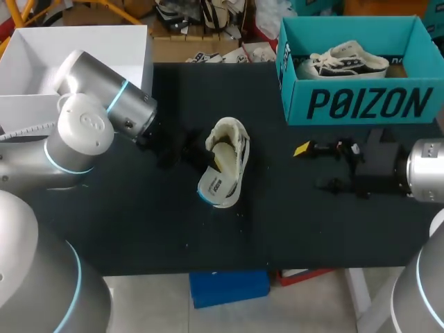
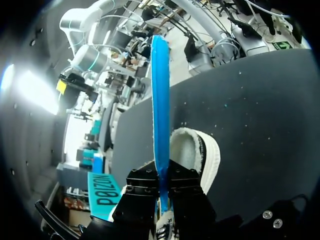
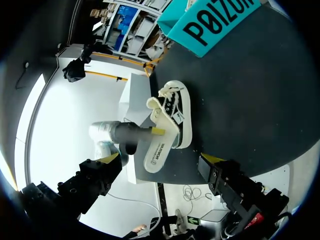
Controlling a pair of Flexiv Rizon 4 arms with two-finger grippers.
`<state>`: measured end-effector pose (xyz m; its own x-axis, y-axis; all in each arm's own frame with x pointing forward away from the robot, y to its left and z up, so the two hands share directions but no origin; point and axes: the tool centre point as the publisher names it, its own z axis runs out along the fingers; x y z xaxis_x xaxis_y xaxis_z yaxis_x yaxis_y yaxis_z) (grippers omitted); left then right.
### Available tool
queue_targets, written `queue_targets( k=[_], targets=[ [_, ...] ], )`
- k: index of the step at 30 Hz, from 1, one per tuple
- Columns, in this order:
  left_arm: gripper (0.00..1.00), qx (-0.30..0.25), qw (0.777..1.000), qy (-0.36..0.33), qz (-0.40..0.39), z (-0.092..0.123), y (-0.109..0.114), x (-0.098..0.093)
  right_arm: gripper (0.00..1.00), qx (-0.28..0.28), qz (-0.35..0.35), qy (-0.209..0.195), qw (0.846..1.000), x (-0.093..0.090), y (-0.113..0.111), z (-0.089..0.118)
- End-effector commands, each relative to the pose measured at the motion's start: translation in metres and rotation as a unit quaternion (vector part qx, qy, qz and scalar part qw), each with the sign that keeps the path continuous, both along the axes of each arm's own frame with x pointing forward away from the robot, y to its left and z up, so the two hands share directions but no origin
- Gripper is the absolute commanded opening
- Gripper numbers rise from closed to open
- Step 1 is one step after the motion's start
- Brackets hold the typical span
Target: Take the shoe out of the shoebox, open the shoe tongue, remove and reinsert the insole, then place the shoe into the shoebox
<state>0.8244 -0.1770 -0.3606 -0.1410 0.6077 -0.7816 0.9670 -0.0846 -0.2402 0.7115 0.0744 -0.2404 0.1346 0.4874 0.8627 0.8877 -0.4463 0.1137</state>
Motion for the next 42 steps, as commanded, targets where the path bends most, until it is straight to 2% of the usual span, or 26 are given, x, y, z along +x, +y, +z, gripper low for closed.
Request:
queue_targets(
  k=[1, 15, 24, 26, 28, 29, 30, 33, 41, 42],
  targets=[
    [0.00, 0.010, 1.000, -0.002, -0.001, -0.001, -0.007, 0.007, 1.00, 0.000, 0.000, 0.000, 1.000, 0.000, 0.000, 0.001],
    [0.00, 0.049, 0.999, -0.004, 0.016, -0.012, -0.010, 0.018, 1.00, 0.000, 0.000, 0.000, 1.000, 0.000, 0.000, 0.001],
    [0.00, 0.052, 0.998, -0.003, 0.024, -0.014, -0.009, 0.022, 1.00, 0.000, 0.000, 0.000, 1.000, 0.000, 0.000, 0.001],
    [0.25, 0.049, 0.998, -0.005, 0.025, -0.011, -0.008, 0.022, 1.00, 0.000, 0.000, 0.000, 1.000, 0.000, 0.000, 0.001],
    [0.40, 0.048, 0.999, -0.007, 0.025, -0.008, -0.008, 0.020, 1.00, 0.000, 0.000, 0.000, 1.000, 0.000, 0.000, 0.001],
    [0.73, 0.047, 0.999, -0.007, 0.025, -0.007, -0.007, 0.019, 1.00, 0.000, 0.000, 0.000, 1.000, 0.000, 0.000, 0.001],
    [0.84, 0.047, 0.999, -0.006, 0.025, -0.007, -0.007, 0.018, 1.00, 0.000, 0.000, 0.000, 1.000, 0.000, 0.000, 0.001],
    [0.87, 0.047, 0.999, -0.003, 0.024, -0.005, -0.004, 0.013, 1.00, 0.000, 0.000, 0.000, 1.000, 0.000, 0.000, 0.001],
    [0.78, 0.033, 0.999, 0.003, 0.015, 0.004, 0.000, -0.002, 1.00, 0.000, 0.000, 0.000, 1.000, 0.000, 0.000, 0.001],
    [0.74, 0.032, 0.999, 0.003, 0.014, 0.005, 0.001, -0.004, 1.00, 0.000, 0.000, 0.000, 1.000, 0.000, 0.000, 0.001]
  ],
)
